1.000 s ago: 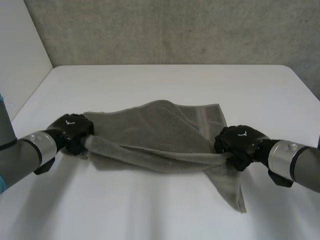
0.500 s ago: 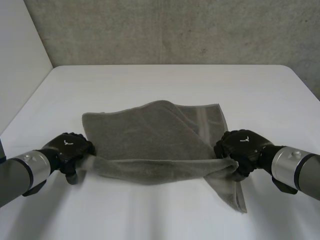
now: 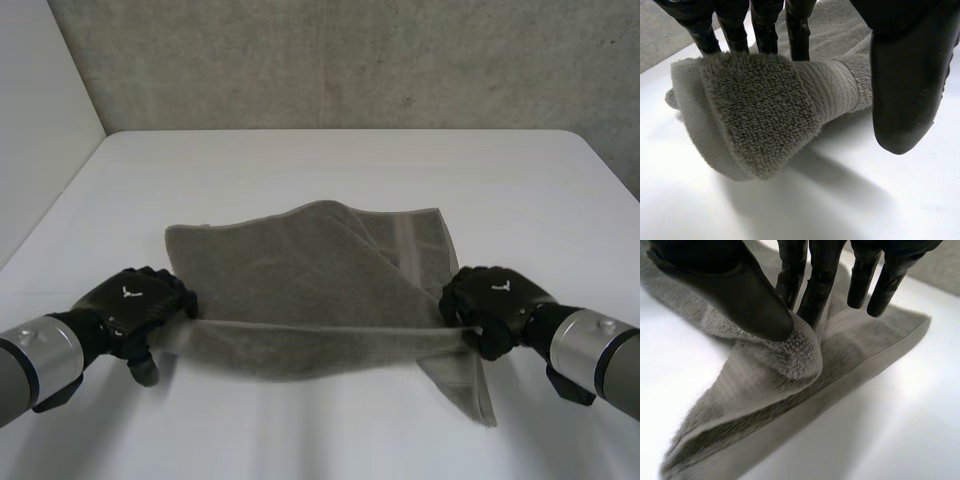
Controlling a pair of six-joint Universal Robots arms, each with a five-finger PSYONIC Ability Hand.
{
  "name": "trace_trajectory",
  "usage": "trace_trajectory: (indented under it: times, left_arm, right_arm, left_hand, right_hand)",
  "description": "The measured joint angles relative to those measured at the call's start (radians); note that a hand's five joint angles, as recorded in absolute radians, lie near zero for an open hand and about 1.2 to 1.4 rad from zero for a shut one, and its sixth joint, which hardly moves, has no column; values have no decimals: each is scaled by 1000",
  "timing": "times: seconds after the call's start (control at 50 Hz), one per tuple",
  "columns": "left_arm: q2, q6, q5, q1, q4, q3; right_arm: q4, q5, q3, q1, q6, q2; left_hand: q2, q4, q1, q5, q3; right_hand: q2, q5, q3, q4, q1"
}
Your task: Fold the towel.
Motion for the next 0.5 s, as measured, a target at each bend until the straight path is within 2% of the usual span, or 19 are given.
trace_trajectory:
  times: [0.2,0.3,0.5]
  left_arm:
    - [35,-43,-1,-8,2,13]
    - [55,-53,-1,4,-1,21]
    - [54,-99,-1,2,7,25]
  right_arm:
    - [-124,33,-23,-14,12,-21]
    - [-128,35,-15,-9,11,-16]
    - [-121,23,6,-5,9,-21]
  left_hand:
    - [-111,0,-83,-105,0]
    - [-177,0,-159,-168,0]
    - [-182,0,-159,-172,0]
  right_hand:
    - [0,0,0,0,1]
    - [0,0,0,0,1]
    - [1,0,0,0,2]
